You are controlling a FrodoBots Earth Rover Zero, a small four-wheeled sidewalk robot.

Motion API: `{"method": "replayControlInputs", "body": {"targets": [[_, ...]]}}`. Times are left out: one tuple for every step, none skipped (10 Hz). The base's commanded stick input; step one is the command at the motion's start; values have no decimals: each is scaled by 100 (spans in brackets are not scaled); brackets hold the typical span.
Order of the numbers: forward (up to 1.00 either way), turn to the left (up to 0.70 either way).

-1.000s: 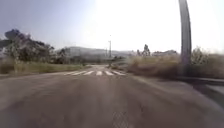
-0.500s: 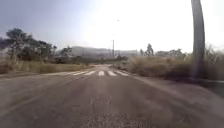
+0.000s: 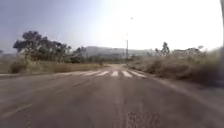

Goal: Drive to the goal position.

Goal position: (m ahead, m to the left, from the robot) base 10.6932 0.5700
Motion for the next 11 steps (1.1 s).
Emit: {"method": "replayControlInputs", "body": {"targets": [[100, 0], [100, 0], [100, 0], [100, 0], [100, 0], [100, 0], [100, -27], [100, -24], [100, -8], [100, 0], [100, 0]]}}
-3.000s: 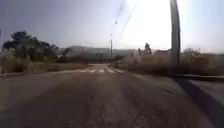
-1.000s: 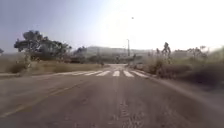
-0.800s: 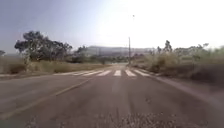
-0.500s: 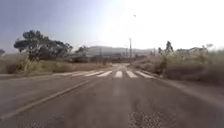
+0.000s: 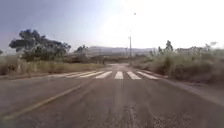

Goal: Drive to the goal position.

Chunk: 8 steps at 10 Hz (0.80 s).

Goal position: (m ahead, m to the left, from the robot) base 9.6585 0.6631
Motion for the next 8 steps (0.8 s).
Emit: {"method": "replayControlInputs", "body": {"targets": [[100, 0], [100, 0], [100, 0], [100, 0], [100, 0], [100, 0], [100, 0], [100, 0]]}}
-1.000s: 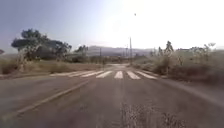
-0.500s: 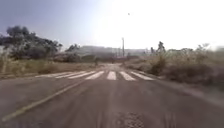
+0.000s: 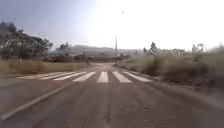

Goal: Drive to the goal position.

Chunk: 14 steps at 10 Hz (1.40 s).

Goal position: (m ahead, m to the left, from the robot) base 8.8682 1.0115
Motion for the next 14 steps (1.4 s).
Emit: {"method": "replayControlInputs", "body": {"targets": [[100, 0], [100, 0], [100, 1], [100, 17], [100, 27], [100, 27], [100, 0], [100, 0], [100, 0], [100, 0], [100, 0], [100, 0], [100, 0], [100, 0]]}}
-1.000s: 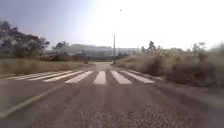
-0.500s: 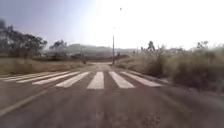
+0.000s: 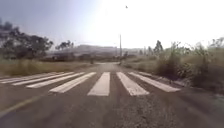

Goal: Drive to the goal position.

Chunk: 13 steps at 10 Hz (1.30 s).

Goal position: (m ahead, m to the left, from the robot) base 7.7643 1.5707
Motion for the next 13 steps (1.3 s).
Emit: {"method": "replayControlInputs", "body": {"targets": [[100, 0], [100, 0], [100, 0], [100, 0], [100, 0], [100, 0], [100, 0], [100, 0], [100, 0], [100, 0], [100, 0], [100, 0], [100, 0]]}}
